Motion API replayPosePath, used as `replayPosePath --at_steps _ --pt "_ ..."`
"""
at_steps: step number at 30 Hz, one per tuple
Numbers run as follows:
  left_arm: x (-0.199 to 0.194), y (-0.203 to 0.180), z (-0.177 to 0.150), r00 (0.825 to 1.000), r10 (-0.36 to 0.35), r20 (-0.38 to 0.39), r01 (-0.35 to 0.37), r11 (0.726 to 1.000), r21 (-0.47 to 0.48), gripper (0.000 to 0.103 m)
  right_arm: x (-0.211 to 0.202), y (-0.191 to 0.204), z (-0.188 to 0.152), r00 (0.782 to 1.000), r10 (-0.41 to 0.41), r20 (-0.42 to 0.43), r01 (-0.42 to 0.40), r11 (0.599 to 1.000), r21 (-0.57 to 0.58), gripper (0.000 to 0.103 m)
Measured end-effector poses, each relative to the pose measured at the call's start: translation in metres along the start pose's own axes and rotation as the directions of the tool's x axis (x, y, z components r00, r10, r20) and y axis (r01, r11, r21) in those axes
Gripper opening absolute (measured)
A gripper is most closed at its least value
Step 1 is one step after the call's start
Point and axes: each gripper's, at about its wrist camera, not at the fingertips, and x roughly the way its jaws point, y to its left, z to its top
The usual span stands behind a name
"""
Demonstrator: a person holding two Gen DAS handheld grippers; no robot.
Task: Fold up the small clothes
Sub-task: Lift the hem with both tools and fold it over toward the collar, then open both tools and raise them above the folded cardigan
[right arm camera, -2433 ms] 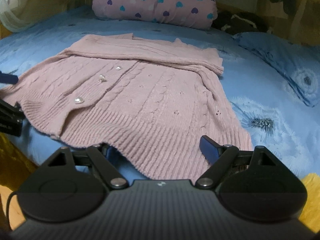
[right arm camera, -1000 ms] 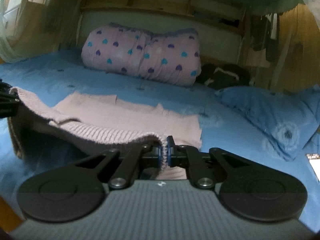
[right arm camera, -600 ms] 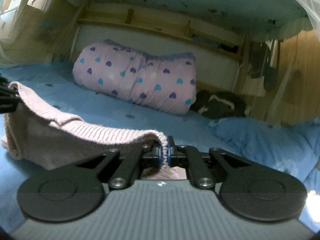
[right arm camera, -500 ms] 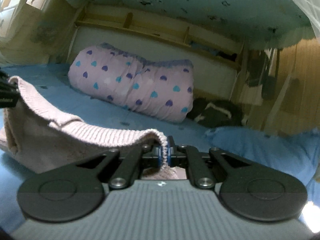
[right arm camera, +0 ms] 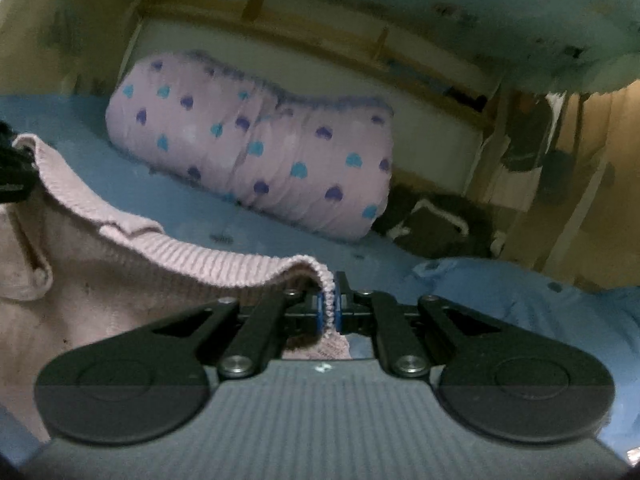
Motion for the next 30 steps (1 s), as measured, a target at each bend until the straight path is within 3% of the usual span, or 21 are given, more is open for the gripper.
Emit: replayPosePath --at_steps 6,9,11,15,16,18,19,20,23,30 --pt "0.065 -0.015 -0.022 0.996 -0.016 -0.082 0.02 0.999 0.047 0.008 0.055 0.019 -0.028 0.995 0.022 -0.098 -0.027 0.998 -0.048 0.008" --pt "0.087 -0.017 -0.035 0.989 -0.043 -0.141 0.049 0.998 0.034 0.008 0.081 0.027 -0.043 0.978 0.063 -0.198 -0.075 0.996 -0.054 0.008" --pt "0.092 -0.019 -0.041 0.988 -0.035 -0.148 0.042 0.998 0.041 0.009 0.094 0.031 -0.051 0.959 0.093 -0.267 -0.11 0.993 -0.046 0.01" --pt "0.084 -0.021 -0.037 0.987 -0.032 -0.156 0.043 0.997 0.067 0.01 0.098 0.039 -0.049 0.952 0.089 -0.292 -0.115 0.991 -0.072 0.01" --pt "0.079 -0.019 -0.035 0.987 -0.043 -0.157 0.054 0.997 0.063 0.012 0.096 0.039 -0.049 0.952 0.088 -0.292 -0.115 0.991 -0.075 0.01" --pt "0.064 -0.013 -0.03 0.987 -0.062 -0.146 0.072 0.995 0.062 0.031 0.093 0.038 -0.046 0.951 0.093 -0.296 -0.119 0.99 -0.072 0.01" --pt "0.054 -0.01 -0.027 0.989 -0.059 -0.134 0.068 0.996 0.066 0.054 0.091 0.034 -0.043 0.949 0.099 -0.299 -0.122 0.991 -0.059 0.013" --pt "0.045 -0.006 -0.025 0.992 -0.047 -0.116 0.055 0.996 0.069 0.069 0.086 0.03 -0.04 0.948 0.106 -0.301 -0.123 0.992 -0.04 0.025" --pt "0.015 0.004 -0.018 0.998 -0.003 -0.066 0.007 0.998 0.069 0.071 0.072 0.014 -0.031 0.954 0.115 -0.276 -0.117 0.993 0.01 0.052" --pt "-0.03 0.021 -0.025 0.993 -0.061 -0.104 0.07 0.994 0.081 0.072 0.032 -0.019 -0.019 0.951 0.152 -0.268 -0.144 0.988 0.051 0.053"
